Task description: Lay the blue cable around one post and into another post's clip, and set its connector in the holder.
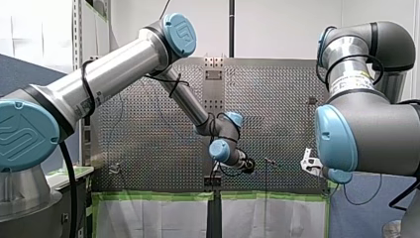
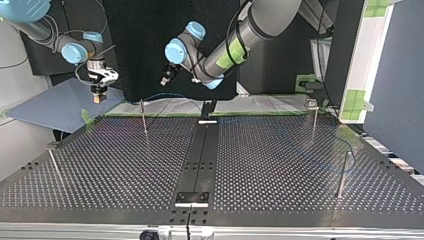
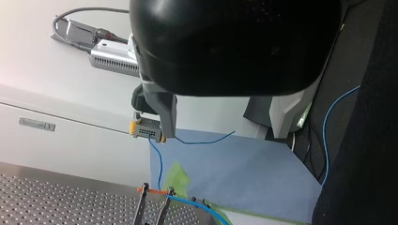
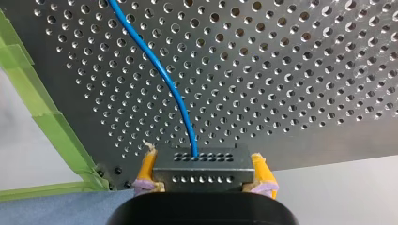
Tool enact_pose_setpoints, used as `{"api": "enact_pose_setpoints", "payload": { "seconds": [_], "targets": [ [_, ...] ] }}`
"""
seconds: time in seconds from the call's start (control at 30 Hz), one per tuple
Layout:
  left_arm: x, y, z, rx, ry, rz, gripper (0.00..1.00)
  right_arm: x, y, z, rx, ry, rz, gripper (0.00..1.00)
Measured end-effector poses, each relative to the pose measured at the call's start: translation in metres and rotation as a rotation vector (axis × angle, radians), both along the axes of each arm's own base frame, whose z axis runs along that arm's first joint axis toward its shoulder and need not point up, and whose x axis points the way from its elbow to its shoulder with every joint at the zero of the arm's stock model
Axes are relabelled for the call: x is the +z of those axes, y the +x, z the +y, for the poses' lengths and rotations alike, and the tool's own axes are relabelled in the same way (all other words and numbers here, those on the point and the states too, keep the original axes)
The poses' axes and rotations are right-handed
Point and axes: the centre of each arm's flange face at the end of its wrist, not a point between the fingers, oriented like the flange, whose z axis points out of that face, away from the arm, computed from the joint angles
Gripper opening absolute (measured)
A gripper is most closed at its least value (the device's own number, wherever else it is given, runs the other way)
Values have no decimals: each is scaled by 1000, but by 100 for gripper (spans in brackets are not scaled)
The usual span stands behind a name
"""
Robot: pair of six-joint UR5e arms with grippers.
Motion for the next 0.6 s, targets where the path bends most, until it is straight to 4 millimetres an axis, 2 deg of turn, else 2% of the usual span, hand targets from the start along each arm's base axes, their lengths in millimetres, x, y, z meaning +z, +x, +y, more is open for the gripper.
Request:
{"api": "enact_pose_setpoints", "payload": {
  "seconds": [0.6],
  "targets": [
    [0,6,9,102,22,-12,100,0,0,0,1,-3,0,5]
  ]
}}
